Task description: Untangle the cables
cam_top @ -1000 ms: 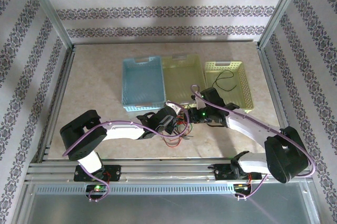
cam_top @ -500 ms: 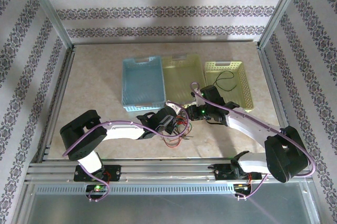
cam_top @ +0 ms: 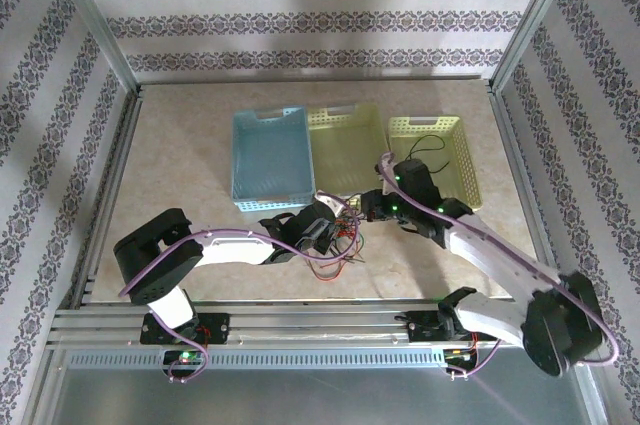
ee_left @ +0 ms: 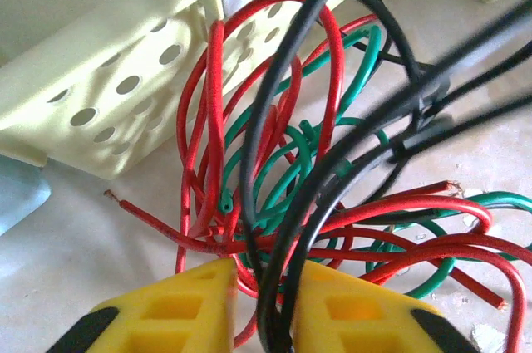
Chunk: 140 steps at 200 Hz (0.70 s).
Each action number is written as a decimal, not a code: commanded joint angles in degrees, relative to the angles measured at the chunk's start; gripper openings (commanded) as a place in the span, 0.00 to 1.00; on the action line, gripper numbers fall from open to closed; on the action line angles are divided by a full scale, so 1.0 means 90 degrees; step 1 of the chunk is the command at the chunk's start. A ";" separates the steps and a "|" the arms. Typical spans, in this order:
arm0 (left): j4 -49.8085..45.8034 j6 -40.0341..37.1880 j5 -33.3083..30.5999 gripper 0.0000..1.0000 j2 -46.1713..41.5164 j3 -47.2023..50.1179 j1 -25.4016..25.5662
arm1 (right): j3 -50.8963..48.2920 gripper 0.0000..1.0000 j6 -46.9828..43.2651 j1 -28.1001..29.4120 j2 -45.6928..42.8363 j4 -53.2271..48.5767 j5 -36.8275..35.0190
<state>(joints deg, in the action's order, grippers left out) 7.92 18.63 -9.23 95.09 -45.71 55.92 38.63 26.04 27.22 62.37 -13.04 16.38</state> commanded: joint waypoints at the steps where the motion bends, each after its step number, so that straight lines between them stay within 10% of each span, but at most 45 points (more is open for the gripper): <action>1: 0.0005 -0.0008 -0.0076 0.26 -0.0009 0.0070 0.0056 | 0.0060 0.00 0.0205 -0.0192 -0.0686 0.0046 -0.0675; 140: -0.0089 0.0039 -0.0233 0.11 0.0224 0.0129 0.0056 | 0.0849 0.00 0.0457 -0.2040 -0.2735 -0.0215 -0.2743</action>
<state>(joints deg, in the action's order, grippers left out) 7.99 18.65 -9.76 96.40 -45.50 55.92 44.16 30.72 10.85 38.24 -15.27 -2.33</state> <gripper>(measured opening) 0.119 0.045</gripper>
